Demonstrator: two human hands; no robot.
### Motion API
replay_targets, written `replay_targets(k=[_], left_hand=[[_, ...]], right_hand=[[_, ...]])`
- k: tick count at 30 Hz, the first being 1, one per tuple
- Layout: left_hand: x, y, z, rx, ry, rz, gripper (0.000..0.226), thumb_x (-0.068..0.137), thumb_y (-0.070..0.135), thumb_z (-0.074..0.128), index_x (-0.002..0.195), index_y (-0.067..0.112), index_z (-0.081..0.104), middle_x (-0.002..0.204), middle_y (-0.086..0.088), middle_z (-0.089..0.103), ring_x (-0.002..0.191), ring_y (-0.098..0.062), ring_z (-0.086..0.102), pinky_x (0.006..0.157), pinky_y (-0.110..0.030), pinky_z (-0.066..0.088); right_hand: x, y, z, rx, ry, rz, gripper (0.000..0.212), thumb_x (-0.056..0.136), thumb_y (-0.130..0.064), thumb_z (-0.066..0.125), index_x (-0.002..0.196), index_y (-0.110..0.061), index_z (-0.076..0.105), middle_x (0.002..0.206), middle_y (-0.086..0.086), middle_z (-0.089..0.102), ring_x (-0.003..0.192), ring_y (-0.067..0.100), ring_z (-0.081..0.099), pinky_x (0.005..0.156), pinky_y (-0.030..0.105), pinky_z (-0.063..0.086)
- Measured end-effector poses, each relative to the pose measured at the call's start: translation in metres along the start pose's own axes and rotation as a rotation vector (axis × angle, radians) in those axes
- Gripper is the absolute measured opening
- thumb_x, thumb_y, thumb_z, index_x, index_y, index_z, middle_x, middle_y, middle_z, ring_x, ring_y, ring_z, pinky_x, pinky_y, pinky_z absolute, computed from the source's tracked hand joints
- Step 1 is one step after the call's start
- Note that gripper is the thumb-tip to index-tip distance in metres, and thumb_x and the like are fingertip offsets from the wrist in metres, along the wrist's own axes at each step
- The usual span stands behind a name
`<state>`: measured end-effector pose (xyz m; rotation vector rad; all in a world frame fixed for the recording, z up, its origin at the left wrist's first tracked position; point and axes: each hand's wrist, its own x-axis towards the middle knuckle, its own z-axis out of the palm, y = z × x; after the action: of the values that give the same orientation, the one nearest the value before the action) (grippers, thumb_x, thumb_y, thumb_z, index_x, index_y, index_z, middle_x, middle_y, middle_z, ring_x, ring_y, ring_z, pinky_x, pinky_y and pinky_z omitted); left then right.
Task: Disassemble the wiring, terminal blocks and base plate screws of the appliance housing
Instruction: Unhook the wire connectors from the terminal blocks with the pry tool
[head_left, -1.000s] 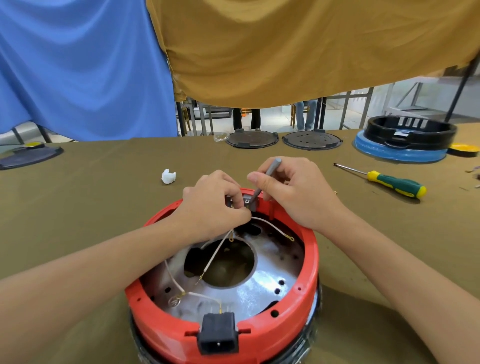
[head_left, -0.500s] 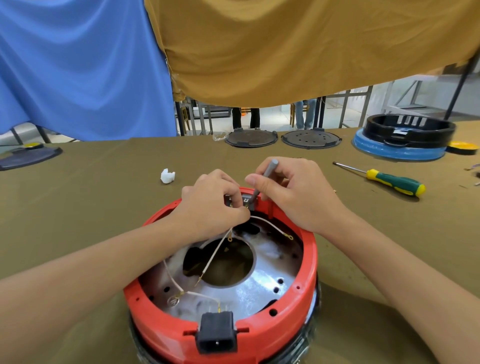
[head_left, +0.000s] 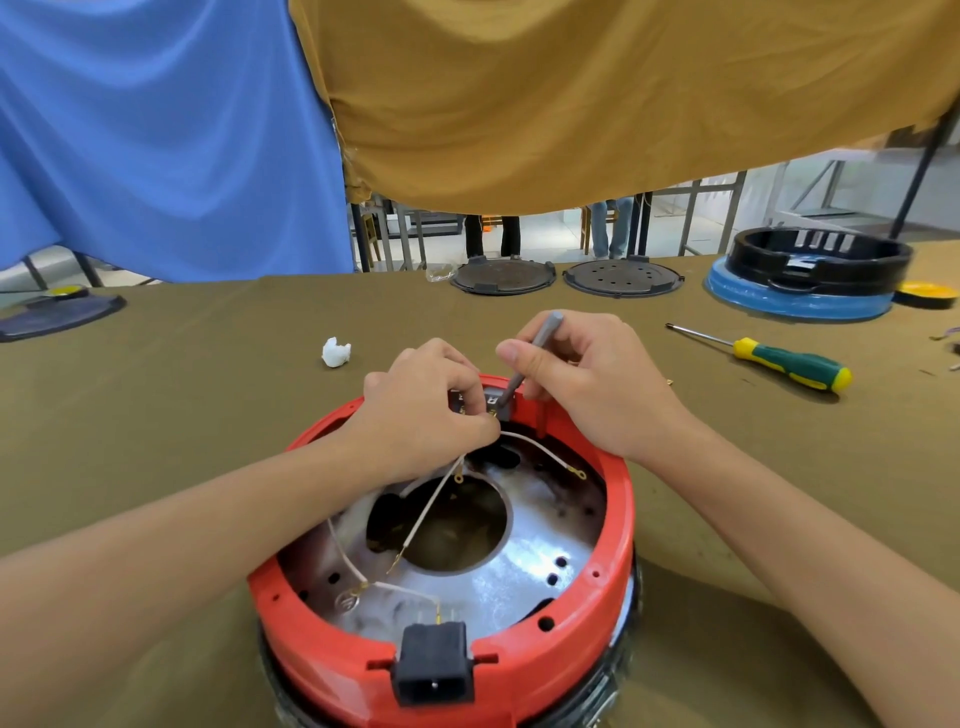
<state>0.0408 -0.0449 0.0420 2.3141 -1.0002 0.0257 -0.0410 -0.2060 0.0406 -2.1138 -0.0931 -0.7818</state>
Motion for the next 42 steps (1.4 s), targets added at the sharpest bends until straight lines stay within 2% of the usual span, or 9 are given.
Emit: replay_targets(k=[4,11,15,19,24,29,33,39,42], left_hand=[[0.0011,0.0001,-0.0015,0.005,-0.002,0.008,0.014,0.064,0.035,0.069,0.056,0.025,0.062,0.105,0.016,0.054,0.102,-0.010,0.050,0.099,-0.048,0.037],[-0.0002,-0.0006,-0.0014,0.030,0.015,0.022,0.018,0.072,0.025,0.073,0.057,0.025,0.062,0.106,0.016,0.054,0.105,-0.009,0.049,0.100,-0.048,0.034],[-0.0003,-0.0001,-0.0015,0.032,0.015,0.024,0.016,0.070,0.031,0.072,0.058,0.024,0.064,0.105,0.016,0.054,0.103,-0.007,0.048,0.099,-0.048,0.035],[-0.0004,0.0010,-0.0016,0.030,0.017,0.020,0.019,0.073,0.024,0.073,0.057,0.025,0.063,0.105,0.016,0.055,0.103,-0.009,0.049,0.099,-0.048,0.036],[-0.0011,0.0023,-0.0027,0.020,0.015,0.018,0.017,0.070,0.029,0.073,0.057,0.024,0.064,0.105,0.015,0.054,0.101,-0.011,0.053,0.099,-0.048,0.038],[-0.0015,0.0037,-0.0027,0.038,0.014,0.015,0.015,0.071,0.029,0.073,0.059,0.023,0.065,0.105,0.015,0.055,0.102,-0.009,0.051,0.100,-0.048,0.036],[-0.0026,0.0062,-0.0047,0.031,-0.017,0.000,0.018,0.058,0.041,0.059,0.058,0.024,0.064,0.105,0.016,0.053,0.101,-0.010,0.052,0.099,-0.047,0.038],[-0.0012,0.0033,-0.0037,0.034,0.002,0.014,0.016,0.072,0.025,0.073,0.058,0.023,0.065,0.106,0.016,0.054,0.102,-0.011,0.052,0.100,-0.048,0.037],[-0.0016,0.0042,-0.0038,0.024,-0.004,0.007,0.016,0.067,0.033,0.071,0.057,0.024,0.064,0.106,0.016,0.054,0.101,-0.010,0.052,0.100,-0.048,0.037]], right_hand=[[0.0006,0.0014,0.0000,0.046,0.001,0.023,0.019,0.094,-0.027,0.068,0.077,-0.018,0.067,0.058,-0.006,0.066,0.057,0.009,0.063,0.067,0.043,0.055],[0.0009,0.0021,0.0011,0.065,-0.001,0.030,0.019,0.094,-0.028,0.068,0.077,-0.020,0.067,0.058,-0.006,0.066,0.057,0.011,0.063,0.068,0.047,0.055],[0.0016,0.0026,0.0011,0.092,-0.006,0.053,0.020,0.094,-0.026,0.068,0.076,-0.019,0.066,0.057,-0.004,0.065,0.057,0.010,0.062,0.069,0.047,0.055],[-0.0010,0.0016,0.0022,0.070,0.025,0.016,0.019,0.093,-0.026,0.069,0.076,-0.018,0.066,0.059,-0.003,0.067,0.056,0.008,0.063,0.063,0.035,0.053],[-0.0016,0.0018,0.0023,0.053,0.020,-0.012,0.019,0.093,-0.026,0.070,0.078,-0.016,0.068,0.062,-0.001,0.069,0.060,0.015,0.065,0.066,0.042,0.054],[-0.0007,0.0030,0.0014,0.043,-0.012,-0.010,0.019,0.093,-0.026,0.070,0.075,-0.019,0.067,0.062,-0.003,0.068,0.059,0.009,0.064,0.065,0.038,0.053],[0.0009,0.0030,0.0014,0.082,-0.013,0.024,0.020,0.094,-0.025,0.069,0.075,-0.017,0.067,0.060,0.000,0.067,0.057,0.010,0.063,0.067,0.041,0.053],[0.0011,0.0025,0.0012,0.132,-0.018,0.059,0.021,0.094,-0.023,0.068,0.079,-0.009,0.068,0.058,-0.002,0.065,0.056,0.008,0.062,0.068,0.041,0.053],[0.0005,0.0029,0.0020,0.141,0.002,0.061,0.022,0.095,-0.024,0.068,0.079,-0.008,0.068,0.058,-0.002,0.065,0.056,0.007,0.062,0.068,0.039,0.053]])
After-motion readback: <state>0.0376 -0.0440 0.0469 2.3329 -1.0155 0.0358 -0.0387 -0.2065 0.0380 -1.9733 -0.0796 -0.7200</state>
